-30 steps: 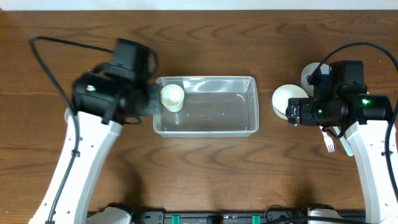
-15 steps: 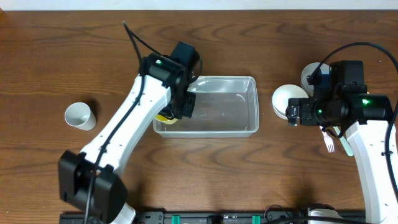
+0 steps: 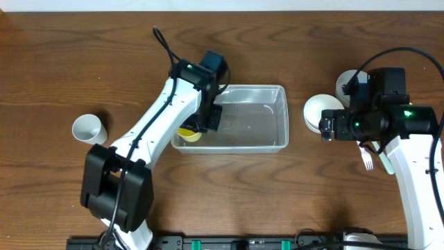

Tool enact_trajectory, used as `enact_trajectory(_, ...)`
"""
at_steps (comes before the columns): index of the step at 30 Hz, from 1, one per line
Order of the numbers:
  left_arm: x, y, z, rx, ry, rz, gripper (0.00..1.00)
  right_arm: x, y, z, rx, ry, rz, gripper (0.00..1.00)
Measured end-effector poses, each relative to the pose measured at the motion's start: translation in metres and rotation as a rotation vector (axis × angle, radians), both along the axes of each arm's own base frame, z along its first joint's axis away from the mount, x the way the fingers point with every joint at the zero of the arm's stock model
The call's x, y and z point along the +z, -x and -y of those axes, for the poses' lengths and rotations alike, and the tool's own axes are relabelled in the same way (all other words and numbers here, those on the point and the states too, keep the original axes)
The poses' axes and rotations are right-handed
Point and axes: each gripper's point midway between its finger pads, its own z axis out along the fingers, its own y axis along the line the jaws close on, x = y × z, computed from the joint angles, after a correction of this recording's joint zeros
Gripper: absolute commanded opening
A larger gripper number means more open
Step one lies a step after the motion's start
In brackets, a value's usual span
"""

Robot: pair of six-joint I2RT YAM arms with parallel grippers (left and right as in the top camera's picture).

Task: Pack container
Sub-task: 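Place the yellow cup in the container beside the white cup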

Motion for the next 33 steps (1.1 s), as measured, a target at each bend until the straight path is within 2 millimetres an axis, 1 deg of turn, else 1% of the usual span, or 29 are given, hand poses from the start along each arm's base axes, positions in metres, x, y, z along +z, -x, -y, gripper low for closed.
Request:
enact_trajectory(14,-0.035,0.010,-0.006,0.002,-0.014,-0.029,0.06,0.000,0.001,0.000,0.000,0.000,-0.004,0.99)
enact_trajectory(17,-0.041,0.013,-0.007,0.002,-0.019,-0.037,0.08,0.000,0.001,0.000,0.000,0.000,-0.003,0.99)
enact_trajectory(18,-0.042,0.014,-0.008,0.002,-0.020,-0.040,0.14,0.000,0.001,0.000,0.000,0.000,-0.004,0.99)
enact_trajectory(19,-0.042,0.014,-0.008,0.000,-0.020,-0.039,0.17,0.000,0.001,0.000,0.000,0.000,-0.004,0.99)
enact_trajectory(20,-0.042,0.013,-0.008,-0.003,-0.019,-0.037,0.16,0.000,0.001,0.000,0.000,0.000,-0.004,0.99)
enact_trajectory(21,-0.042,0.013,-0.008,-0.001,-0.019,-0.037,0.21,0.000,0.001,0.000,0.000,0.000,-0.004,0.99)
enact_trajectory(22,-0.042,0.013,-0.008,-0.001,-0.019,-0.036,0.22,0.000,0.001,0.000,0.000,0.000,-0.004,0.99)
enact_trajectory(23,-0.042,0.013,-0.008,0.000,-0.019,-0.036,0.25,0.000,0.001,0.000,0.000,0.000,-0.004,0.99)
enact_trajectory(26,-0.042,0.013,-0.008,-0.001,-0.019,-0.036,0.28,0.000,0.001,0.000,0.000,0.000,-0.004,0.99)
enact_trajectory(28,-0.042,0.013,-0.008,-0.004,-0.018,-0.036,0.36,0.000,0.001,0.000,0.000,0.000,-0.004,0.99)
enact_trajectory(30,-0.042,0.013,-0.008,-0.002,-0.019,-0.037,0.38,0.000,0.001,0.000,0.000,0.000,-0.004,0.99)
enact_trajectory(32,-0.041,0.014,-0.008,-0.002,-0.022,-0.042,0.46,0.000,0.001,0.000,0.000,0.000,-0.004,0.99)
enact_trajectory(33,-0.040,0.015,-0.009,-0.006,-0.022,-0.045,0.46,0.000,0.001,0.000,0.000,0.000,-0.004,0.99)
